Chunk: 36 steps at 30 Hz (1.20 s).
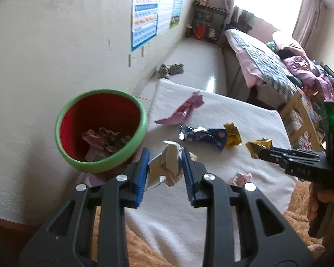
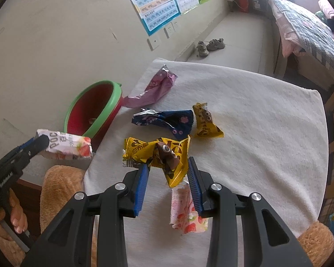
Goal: Collect trash
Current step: 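Carry the pouch and yellow wrapper over the red bin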
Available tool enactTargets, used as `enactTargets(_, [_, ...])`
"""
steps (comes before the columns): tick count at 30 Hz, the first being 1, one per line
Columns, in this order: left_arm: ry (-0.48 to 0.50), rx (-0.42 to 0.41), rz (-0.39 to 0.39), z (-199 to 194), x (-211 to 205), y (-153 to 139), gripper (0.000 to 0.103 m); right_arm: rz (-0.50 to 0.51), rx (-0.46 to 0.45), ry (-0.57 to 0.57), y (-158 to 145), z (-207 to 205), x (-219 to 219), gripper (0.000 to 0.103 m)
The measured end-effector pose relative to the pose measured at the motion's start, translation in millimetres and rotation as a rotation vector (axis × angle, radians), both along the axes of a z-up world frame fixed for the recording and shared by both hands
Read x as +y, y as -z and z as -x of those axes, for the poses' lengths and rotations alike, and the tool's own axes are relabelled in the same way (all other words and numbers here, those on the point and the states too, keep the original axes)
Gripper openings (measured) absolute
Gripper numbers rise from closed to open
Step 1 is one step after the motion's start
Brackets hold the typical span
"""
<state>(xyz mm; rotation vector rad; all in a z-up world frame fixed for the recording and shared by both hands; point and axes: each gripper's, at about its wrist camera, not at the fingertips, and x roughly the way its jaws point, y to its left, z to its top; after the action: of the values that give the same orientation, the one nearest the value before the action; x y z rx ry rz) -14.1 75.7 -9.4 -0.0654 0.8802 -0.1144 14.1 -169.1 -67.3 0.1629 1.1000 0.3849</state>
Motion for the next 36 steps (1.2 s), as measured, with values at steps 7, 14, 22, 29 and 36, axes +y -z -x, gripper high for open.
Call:
enactTargets(7, [-0.033,-0.047,-0.021,2,12,-12,0.029,0.009,0.008,-0.03,0,-1,14,0.034])
enactTargets(14, [-0.064,-0.067,-0.028,2,22,-17,0.029,0.02,0.013,-0.052,1,-3,25,0.034])
enactTargets(22, [-0.107,-0.054,-0.018,-4,42,-9,0.029,0.037,0.013,-0.079,1,-7,38,0.034])
enactTargets(29, [-0.186,-0.054,0.011,-24,74,-2,0.029,0.041,-0.039,-0.146,-11,-29,76,0.034])
enactTargets(36, [-0.264,-0.061,0.003,-52,108,5,0.029,0.06,-0.101,-0.248,-16,-56,131,0.034])
